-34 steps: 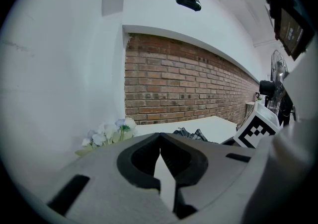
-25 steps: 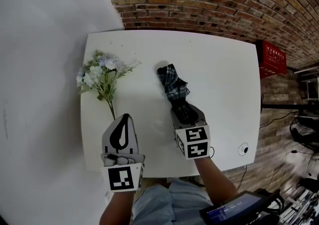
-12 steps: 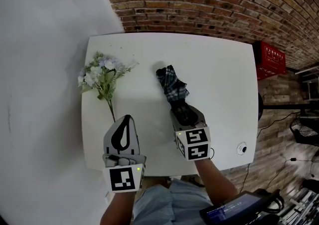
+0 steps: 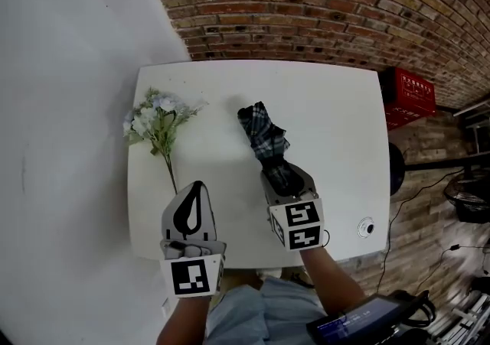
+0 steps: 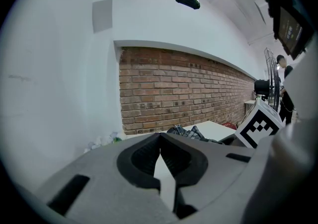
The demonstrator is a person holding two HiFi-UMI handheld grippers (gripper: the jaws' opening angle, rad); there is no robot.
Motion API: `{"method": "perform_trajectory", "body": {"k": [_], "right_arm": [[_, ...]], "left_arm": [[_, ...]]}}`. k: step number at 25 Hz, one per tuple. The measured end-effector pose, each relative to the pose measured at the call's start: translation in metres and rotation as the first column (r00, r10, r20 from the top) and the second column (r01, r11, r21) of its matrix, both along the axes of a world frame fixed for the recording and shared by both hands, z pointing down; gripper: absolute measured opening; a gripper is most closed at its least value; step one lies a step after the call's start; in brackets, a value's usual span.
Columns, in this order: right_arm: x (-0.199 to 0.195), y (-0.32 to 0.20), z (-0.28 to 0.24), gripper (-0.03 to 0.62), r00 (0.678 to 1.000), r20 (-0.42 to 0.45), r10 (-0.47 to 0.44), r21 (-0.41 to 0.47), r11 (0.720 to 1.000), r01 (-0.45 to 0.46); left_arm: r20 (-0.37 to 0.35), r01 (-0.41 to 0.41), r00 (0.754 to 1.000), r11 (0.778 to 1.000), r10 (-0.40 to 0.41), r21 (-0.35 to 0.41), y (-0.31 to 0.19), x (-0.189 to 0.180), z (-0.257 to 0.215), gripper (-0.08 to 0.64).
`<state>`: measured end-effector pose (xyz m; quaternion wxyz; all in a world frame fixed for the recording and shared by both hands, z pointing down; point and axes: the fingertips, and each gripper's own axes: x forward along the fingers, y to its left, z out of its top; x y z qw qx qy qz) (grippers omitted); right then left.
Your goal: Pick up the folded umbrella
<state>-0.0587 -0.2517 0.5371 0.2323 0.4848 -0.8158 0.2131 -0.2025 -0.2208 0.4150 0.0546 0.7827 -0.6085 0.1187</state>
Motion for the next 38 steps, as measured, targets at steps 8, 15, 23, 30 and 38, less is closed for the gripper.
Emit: {"method": "perform_trajectory", "body": {"k": [8, 15, 23, 30, 38], "right_arm": [[0.013, 0.008, -0.027, 0.186, 1.000, 0.015, -0.008, 0.054, 0.998, 0.007], [0.027, 0.016, -0.054, 0.186, 1.000, 0.021, -0.017, 0.101, 0.995, 0.015], [0.050, 0.028, -0.094, 0.186, 0.999, 0.041, -0.021, 0.170, 0.985, 0.013], [0.065, 0.040, -0.124, 0.186, 0.998, 0.050, -0.032, 0.230, 0.973, 0.020], [0.087, 0.060, -0.158, 0.186, 0.997, 0.056, -0.051, 0.295, 0.955, 0.032]], "left_arm": [[-0.003, 0.007, 1.000, 1.000, -0.007, 0.019, 0.014, 0.017, -0.020, 0.006], [0.032, -0.002, 0.999, 0.996, -0.001, 0.088, 0.026, 0.030, -0.041, 0.006], [0.033, -0.006, 0.999, 0.991, 0.002, 0.135, 0.040, 0.054, -0.067, 0.006], [0.032, -0.002, 0.999, 0.985, -0.003, 0.173, 0.054, 0.072, -0.087, 0.006], [0.042, 0.010, 0.999, 0.974, -0.020, 0.226, 0.073, 0.095, -0.114, 0.006]]}}
